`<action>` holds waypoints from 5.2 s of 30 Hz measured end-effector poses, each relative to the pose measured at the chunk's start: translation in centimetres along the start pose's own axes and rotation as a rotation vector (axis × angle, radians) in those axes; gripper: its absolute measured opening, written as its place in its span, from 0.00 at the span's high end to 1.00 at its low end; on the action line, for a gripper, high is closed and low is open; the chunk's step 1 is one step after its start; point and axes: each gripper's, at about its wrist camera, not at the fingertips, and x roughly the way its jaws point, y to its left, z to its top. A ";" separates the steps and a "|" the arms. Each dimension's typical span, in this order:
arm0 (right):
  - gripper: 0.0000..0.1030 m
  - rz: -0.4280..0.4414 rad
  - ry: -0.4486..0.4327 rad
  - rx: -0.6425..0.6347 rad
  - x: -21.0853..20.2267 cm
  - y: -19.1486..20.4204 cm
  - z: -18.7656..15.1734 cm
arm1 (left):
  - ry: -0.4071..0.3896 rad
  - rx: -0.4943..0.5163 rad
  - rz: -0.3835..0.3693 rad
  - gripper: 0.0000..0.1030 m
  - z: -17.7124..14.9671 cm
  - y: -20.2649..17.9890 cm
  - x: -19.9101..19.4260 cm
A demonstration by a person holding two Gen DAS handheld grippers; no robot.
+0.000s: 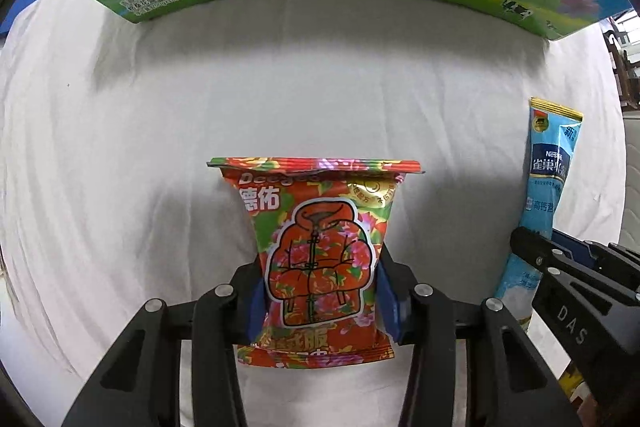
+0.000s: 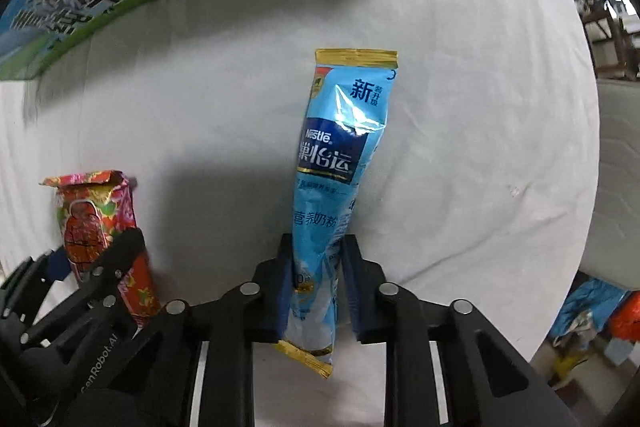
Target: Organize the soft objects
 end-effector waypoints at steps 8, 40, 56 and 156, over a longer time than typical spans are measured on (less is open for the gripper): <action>0.88 0.003 -0.095 -0.064 -4.9 -0.5 -1.5 | -0.078 0.005 -0.043 0.59 -1.3 -0.5 -5.9; 0.88 0.104 -0.381 -0.026 -23.2 -0.1 12.6 | -0.192 -0.074 -0.178 0.59 19.5 6.7 -16.9; 0.82 0.048 -0.227 -0.052 -13.6 0.3 16.5 | -0.046 -0.093 -0.196 0.51 20.9 5.6 -10.5; 0.00 0.036 -0.876 -0.041 -43.1 -3.1 -22.3 | -0.791 -0.037 0.021 0.00 -10.9 5.3 -43.1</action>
